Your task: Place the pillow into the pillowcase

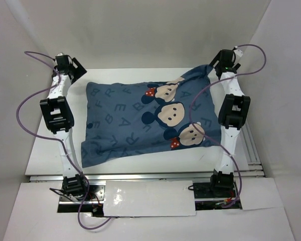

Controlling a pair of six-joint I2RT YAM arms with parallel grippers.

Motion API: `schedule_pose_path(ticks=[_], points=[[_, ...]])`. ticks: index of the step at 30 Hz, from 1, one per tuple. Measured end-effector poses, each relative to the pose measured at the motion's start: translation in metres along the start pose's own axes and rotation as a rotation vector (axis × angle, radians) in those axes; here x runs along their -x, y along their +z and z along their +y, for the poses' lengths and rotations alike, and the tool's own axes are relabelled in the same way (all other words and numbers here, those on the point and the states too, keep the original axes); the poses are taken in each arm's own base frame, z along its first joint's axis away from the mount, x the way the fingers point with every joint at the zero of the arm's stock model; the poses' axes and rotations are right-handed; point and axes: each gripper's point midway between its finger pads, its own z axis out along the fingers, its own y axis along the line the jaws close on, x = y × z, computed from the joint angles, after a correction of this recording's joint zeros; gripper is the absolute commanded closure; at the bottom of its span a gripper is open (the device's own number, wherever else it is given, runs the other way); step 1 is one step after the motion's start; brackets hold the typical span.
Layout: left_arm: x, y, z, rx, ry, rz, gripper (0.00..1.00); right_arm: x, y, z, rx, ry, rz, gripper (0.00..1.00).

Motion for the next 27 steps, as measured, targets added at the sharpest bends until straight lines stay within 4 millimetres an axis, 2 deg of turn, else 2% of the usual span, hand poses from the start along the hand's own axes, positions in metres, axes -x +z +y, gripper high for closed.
schedule_pose_path(ticks=[3, 5, 7, 10, 12, 15, 17, 18, 20, 22, 24, 25, 27], points=[[0.000, -0.016, 0.002, 0.010, -0.001, 0.016, 0.00, 0.013, -0.009, -0.015, -0.014, -0.007, 0.004, 0.00], [0.005, -0.035, -0.003, 0.006, 0.003, 0.022, 0.00, 0.019, -0.018, -0.014, -0.015, -0.029, 0.011, 0.00], [0.016, -0.059, -0.012, -0.007, 0.006, 0.012, 0.00, 0.028, -0.037, -0.008, -0.012, -0.057, 0.024, 0.00], [0.031, -0.107, -0.028, -0.031, 0.023, -0.010, 0.00, 0.041, -0.081, -0.001, -0.003, -0.090, 0.051, 0.00], [0.041, -0.147, -0.041, -0.044, 0.038, -0.042, 0.00, 0.051, -0.117, 0.004, 0.020, -0.103, 0.061, 0.00], [0.040, -0.205, -0.065, -0.052, 0.071, -0.084, 0.00, 0.059, -0.173, 0.013, 0.081, -0.116, 0.071, 0.00], [0.018, -0.239, -0.081, -0.050, 0.104, -0.084, 0.00, 0.057, -0.206, 0.013, 0.107, -0.122, 0.075, 0.00], [0.000, -0.255, -0.087, -0.054, 0.122, -0.074, 0.00, 0.050, -0.219, 0.011, 0.114, -0.127, 0.085, 0.00], [-0.047, -0.285, -0.093, -0.068, 0.156, -0.021, 0.00, 0.029, -0.245, 0.004, 0.126, -0.147, 0.120, 0.00], [-0.101, -0.314, -0.085, -0.084, 0.191, 0.050, 0.00, 0.003, -0.266, -0.005, 0.143, -0.167, 0.158, 0.00], [-0.144, -0.337, -0.064, -0.080, 0.207, 0.099, 0.00, -0.022, -0.289, -0.016, 0.165, -0.182, 0.192, 0.00], [-0.159, -0.349, -0.054, -0.078, 0.213, 0.115, 0.00, -0.032, -0.300, -0.023, 0.175, -0.186, 0.201, 0.00], [-0.174, -0.367, -0.042, -0.089, 0.211, 0.109, 0.00, -0.043, -0.322, -0.038, 0.188, -0.178, 0.196, 0.00]])
